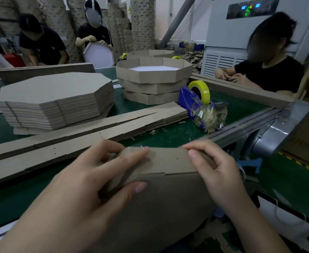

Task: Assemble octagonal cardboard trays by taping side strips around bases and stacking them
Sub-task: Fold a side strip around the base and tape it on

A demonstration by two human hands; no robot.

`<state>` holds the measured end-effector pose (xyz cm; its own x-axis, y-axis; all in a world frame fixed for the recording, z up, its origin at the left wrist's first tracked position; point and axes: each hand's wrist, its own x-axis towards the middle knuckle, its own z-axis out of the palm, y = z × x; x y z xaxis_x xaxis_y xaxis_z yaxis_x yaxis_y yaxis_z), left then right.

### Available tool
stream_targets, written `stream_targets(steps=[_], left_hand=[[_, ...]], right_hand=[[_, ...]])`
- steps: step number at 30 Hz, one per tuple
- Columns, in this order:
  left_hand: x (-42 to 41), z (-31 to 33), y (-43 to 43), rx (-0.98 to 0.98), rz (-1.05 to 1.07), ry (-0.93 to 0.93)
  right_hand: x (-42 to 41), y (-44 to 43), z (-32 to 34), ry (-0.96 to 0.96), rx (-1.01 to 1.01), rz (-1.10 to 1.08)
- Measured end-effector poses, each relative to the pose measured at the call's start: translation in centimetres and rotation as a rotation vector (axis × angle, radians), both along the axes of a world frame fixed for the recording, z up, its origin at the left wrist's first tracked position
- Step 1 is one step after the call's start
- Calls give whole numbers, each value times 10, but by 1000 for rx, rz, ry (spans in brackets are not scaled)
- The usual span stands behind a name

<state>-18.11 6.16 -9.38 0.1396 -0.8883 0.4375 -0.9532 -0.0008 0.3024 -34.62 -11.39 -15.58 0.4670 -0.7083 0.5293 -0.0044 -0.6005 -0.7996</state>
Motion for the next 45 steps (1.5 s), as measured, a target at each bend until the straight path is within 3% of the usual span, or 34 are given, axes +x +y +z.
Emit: stream_targets(steps=[5, 10, 18, 21, 24, 27, 31, 37, 40, 45], left_hand=[[-13, 8, -22, 84, 21, -235], [-11, 6, -23, 61, 27, -167], [-6, -1, -29, 14, 48, -256], [-2, -2, -32, 6, 48, -278], [1, -4, -32, -14, 38, -283], [1, -6, -31, -34, 33, -269], [1, -6, -32, -33, 36, -253], [0, -5, -32, -25, 46, -242], [-1, -5, -33, -25, 47, -243], [-1, -6, -32, -42, 43, -246]], right_hand=[[15, 13, 8, 45, 24, 75], [16, 11, 14, 31, 120, 153], [16, 0, 14, 168, 87, 205], [11, -34, 23, 184, 30, 46], [7, -100, 37, 108, 77, -274], [4, -176, 47, 278, 90, -534], [6, -235, 45, 538, 262, -510], [10, -246, 56, 538, 483, -424], [11, -243, 59, 465, 623, -361], [10, -243, 63, 174, 935, -272]])
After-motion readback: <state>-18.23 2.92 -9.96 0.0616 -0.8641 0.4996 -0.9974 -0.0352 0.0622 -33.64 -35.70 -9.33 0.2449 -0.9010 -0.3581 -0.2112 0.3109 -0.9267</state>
